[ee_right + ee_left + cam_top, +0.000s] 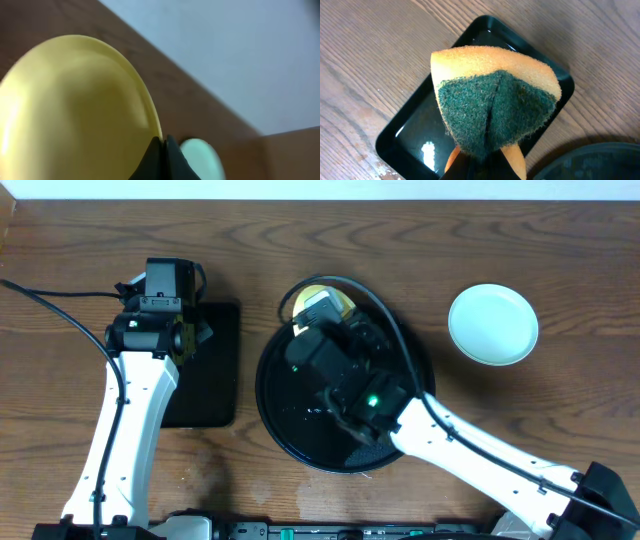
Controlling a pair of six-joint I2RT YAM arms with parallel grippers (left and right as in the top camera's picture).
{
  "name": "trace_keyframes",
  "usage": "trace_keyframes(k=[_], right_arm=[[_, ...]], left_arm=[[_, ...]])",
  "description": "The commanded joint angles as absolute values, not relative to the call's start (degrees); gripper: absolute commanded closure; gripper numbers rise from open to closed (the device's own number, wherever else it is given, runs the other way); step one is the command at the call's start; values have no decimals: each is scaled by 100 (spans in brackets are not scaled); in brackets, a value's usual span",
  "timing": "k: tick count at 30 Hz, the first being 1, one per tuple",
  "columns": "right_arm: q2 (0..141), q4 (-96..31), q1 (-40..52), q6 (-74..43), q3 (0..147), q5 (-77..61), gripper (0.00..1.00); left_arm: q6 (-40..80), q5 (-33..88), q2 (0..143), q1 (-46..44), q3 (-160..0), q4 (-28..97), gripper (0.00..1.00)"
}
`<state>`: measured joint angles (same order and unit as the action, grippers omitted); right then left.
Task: Clean dirty plates on tray and stack at the side
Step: 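Lift the yellow plate with the right gripper and carry it right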
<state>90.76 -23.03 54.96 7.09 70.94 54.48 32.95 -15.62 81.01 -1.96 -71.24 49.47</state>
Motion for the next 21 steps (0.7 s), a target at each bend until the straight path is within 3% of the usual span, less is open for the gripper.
trace_keyframes(k=[1, 7, 14, 21], right_arm=[[8978, -2032, 5669, 1907, 7234, 6978, 99], [8978, -1514, 5808, 2950, 7234, 7566, 99], [8978, -1518, 5822, 3035, 7234, 7566, 99], [8969, -2062, 5704, 1424, 7234, 7347, 99]], left_arm=[[3260, -1496, 8160, -167, -7131, 4969, 92], [3260, -1496, 8165, -167, -7096, 4965, 92], [3258, -1496, 8165, -167, -7050, 4965, 92], [3256, -1498, 8165, -167, -7050, 4967, 92]])
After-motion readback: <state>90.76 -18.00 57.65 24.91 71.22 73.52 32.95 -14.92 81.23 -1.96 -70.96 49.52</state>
